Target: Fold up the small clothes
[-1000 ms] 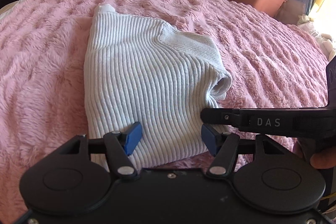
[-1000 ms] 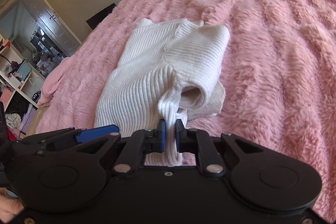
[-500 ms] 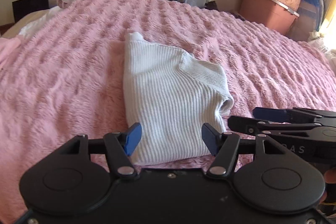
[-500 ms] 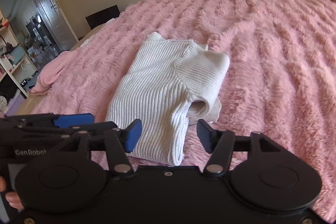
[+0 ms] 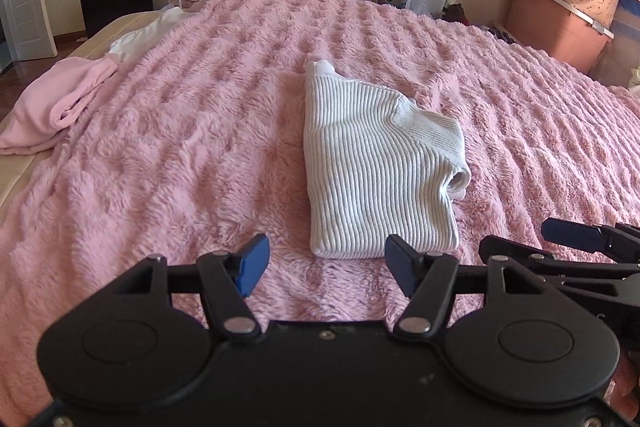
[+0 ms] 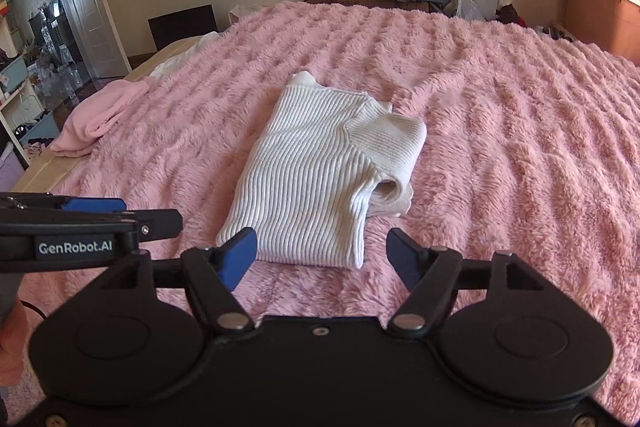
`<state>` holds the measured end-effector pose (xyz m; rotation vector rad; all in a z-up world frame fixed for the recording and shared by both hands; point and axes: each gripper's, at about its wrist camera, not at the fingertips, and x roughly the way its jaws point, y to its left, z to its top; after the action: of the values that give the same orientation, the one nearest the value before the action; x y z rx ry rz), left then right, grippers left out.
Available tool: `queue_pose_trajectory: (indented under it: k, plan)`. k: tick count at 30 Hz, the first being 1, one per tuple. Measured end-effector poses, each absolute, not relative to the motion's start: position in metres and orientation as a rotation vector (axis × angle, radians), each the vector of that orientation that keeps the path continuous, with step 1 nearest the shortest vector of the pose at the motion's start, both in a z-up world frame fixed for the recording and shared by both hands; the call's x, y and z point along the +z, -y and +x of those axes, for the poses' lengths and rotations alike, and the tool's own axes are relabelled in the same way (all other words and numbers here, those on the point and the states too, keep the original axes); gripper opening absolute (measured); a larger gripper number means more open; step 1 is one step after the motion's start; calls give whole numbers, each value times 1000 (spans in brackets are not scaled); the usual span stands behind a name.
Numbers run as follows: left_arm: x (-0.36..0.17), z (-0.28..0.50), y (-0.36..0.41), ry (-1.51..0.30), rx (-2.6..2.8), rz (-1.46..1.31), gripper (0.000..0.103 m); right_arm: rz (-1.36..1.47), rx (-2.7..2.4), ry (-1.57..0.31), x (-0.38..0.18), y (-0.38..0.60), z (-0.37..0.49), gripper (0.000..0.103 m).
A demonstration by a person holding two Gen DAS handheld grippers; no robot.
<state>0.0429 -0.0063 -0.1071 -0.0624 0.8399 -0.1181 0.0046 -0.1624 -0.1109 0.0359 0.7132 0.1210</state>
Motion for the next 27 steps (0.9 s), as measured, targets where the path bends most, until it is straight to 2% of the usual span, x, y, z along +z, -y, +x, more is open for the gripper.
queue_pose_trajectory:
  k: [15, 27]
  plan:
    - [-102, -2, 18, -889, -75, -26, 68, 8, 96, -752, -107, 150, -33, 75]
    - [-106, 7, 20, -910, -76, -20, 69, 26, 81, -764, -111, 157, -33, 77]
